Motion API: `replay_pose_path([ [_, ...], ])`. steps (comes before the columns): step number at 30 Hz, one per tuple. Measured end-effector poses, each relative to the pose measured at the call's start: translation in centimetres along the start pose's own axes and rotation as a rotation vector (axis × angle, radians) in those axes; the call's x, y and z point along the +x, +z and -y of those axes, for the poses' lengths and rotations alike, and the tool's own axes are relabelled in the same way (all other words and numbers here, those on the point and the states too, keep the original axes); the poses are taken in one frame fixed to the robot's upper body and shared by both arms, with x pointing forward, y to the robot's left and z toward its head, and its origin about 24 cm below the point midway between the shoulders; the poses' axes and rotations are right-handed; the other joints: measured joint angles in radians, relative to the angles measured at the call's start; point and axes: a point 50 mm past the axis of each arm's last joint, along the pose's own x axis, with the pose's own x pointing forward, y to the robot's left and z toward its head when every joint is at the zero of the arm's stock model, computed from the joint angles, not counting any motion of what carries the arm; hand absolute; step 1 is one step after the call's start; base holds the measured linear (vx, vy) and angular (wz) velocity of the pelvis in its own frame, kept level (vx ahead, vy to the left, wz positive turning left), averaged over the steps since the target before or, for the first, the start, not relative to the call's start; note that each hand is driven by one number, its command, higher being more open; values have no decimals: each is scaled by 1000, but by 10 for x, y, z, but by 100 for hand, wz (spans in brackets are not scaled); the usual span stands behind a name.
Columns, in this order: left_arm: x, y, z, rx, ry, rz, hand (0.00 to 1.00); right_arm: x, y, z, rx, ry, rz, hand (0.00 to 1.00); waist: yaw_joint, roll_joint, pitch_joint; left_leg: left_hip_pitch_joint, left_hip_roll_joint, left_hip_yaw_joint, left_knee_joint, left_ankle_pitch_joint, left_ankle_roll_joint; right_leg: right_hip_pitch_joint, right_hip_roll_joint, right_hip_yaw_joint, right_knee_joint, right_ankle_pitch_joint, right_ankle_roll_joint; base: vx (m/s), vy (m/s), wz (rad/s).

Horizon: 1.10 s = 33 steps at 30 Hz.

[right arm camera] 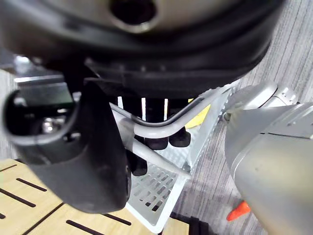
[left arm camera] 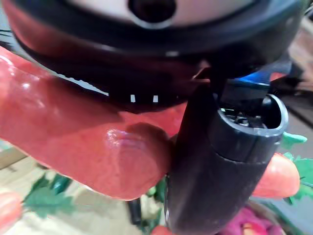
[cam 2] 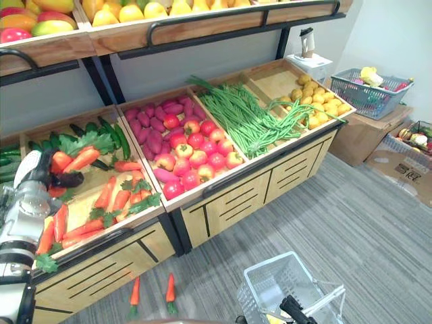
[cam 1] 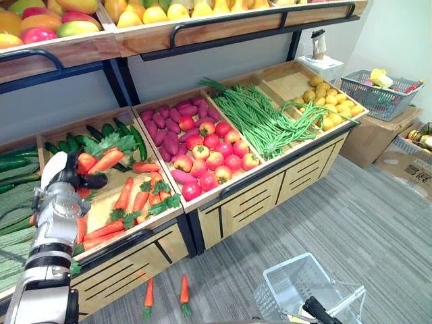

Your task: Pick vegetable in the basket

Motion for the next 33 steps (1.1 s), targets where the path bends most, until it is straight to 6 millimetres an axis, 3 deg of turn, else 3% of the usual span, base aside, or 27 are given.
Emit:
replay_pose_path([
  [4,-3,37,-6,14,-2,149,0,-1,6,5,56,-23,45,0,-3,1,-27,4,3,5,0,0,-1,0,4,13,3,0,0,-16,-54,-4],
  [8,-15,79,2,35,-54,322,0,-4,29,2,62,-14,142,0,-8,11,-40,3,6,13,-1,-2,-3,-2,5,29,7,1,0,-42,-57,-7],
  [14,-58,141,29,-70,-154,587,0,-31,104,-25,-65,108,460,0,-23,16,-43,9,4,27,-1,-3,-2,-17,7,54,35,-1,3,-29,-46,-7],
  [20,-96,169,60,-192,-289,715,0,-74,161,-68,-190,279,739,0,-39,15,-43,33,4,79,0,-14,-8,-38,29,108,64,-6,9,-15,-59,-25],
  [22,-104,177,60,-219,-298,760,0,-82,170,-83,-230,351,768,0,-50,10,-45,37,3,99,5,-15,-10,-52,39,135,73,-6,8,9,-53,-39],
  [26,-113,187,57,-267,-286,827,0,-86,181,-93,-285,413,758,0,-78,10,-47,42,3,106,10,-20,-16,-64,47,161,74,-6,8,33,-56,-22],
  [28,-116,191,59,-308,-284,837,0,-85,180,-95,-305,421,733,0,-77,1,-41,24,35,89,112,-66,-15,-65,49,182,81,-8,6,82,-62,-40],
  [30,-117,191,61,-344,-265,827,0,-83,175,-113,-368,480,686,0,-57,-2,-34,-68,129,-142,412,-193,72,-83,84,260,124,-16,-10,97,-95,-94],
  [31,-118,191,61,-349,-264,826,0,-85,174,-118,-389,506,681,0,-53,-4,-25,-96,141,-223,477,-220,74,-85,94,277,136,-21,-17,38,-2,-120],
  [32,-119,190,62,-357,-260,825,0,-89,174,-128,-449,558,674,0,-37,7,-14,-113,134,-360,533,-283,46,-94,112,325,162,-26,-24,-29,106,-121],
  [33,-121,189,62,-359,-256,823,0,-91,175,-134,-487,591,670,0,-30,17,-12,-114,109,-427,511,-309,50,-109,130,364,184,-27,-26,-80,208,-163],
])
